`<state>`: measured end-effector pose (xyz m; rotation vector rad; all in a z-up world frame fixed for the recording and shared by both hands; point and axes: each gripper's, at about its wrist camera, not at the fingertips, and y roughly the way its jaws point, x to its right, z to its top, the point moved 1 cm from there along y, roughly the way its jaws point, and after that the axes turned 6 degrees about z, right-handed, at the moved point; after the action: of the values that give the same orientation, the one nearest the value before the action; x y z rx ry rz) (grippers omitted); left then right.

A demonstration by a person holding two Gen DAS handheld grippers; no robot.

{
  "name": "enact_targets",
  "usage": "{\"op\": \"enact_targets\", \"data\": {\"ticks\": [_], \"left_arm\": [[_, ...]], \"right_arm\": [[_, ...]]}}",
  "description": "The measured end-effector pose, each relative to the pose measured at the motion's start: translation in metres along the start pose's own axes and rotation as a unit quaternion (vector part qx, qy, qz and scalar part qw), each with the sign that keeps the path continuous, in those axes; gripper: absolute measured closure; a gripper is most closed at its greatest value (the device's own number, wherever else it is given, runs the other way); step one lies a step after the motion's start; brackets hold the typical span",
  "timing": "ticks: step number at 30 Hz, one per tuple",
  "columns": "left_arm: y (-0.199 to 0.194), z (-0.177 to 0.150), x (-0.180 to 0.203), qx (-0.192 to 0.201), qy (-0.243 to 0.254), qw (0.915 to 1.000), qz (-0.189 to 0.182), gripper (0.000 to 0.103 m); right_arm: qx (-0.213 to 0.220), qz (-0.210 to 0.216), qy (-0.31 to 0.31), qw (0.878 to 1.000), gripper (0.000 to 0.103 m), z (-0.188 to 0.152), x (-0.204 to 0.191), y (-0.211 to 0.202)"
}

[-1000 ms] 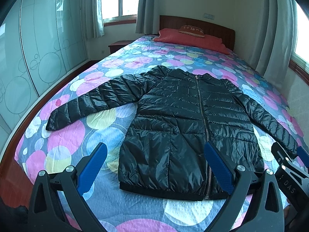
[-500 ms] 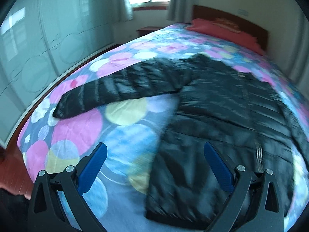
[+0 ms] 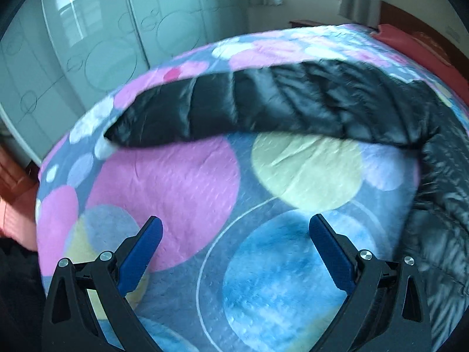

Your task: Fold large clothes

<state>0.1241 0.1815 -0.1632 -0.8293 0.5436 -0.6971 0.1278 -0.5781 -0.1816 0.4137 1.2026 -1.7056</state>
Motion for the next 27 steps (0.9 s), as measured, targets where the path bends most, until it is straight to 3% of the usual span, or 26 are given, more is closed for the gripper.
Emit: {"op": "enact_targets", "data": {"ticks": [4,9,14,16,19,27], "left_arm": [[0.001,-0.003,0.001,0.007,-0.009,0.9999,0.002,0.004],[0.0,-0.005,0.004,0.01,-0.013,0.9999,0.005,0.004],[0.002,-0.006,0.003,0.013,-0.014,0.9998,0.004,0.004],[0.002,-0.006,0.003,0.013,-0.014,0.9998,0.004,0.004],[0.003,-0.005,0.003,0.014,-0.012,0.9998,0.007,0.004],[0.003,-0.004,0.003,0.013,-0.01,0.9998,0.011,0.004]], "right_arm": [[0.041,0.013,0.057,0.997,0.038,0.025,0.045,0.0],[0.084,0.059,0.086,0.991,0.038,0.043,0.067,0.005],[0.095,0.047,0.09,0.99,0.037,0.045,0.067,0.006],[0.095,0.066,0.118,0.986,0.037,0.043,0.064,0.002],[0.141,0.047,0.143,0.979,0.036,0.048,0.082,-0.008],[0.124,0.049,0.103,0.986,0.031,0.064,0.071,0.013]]}}
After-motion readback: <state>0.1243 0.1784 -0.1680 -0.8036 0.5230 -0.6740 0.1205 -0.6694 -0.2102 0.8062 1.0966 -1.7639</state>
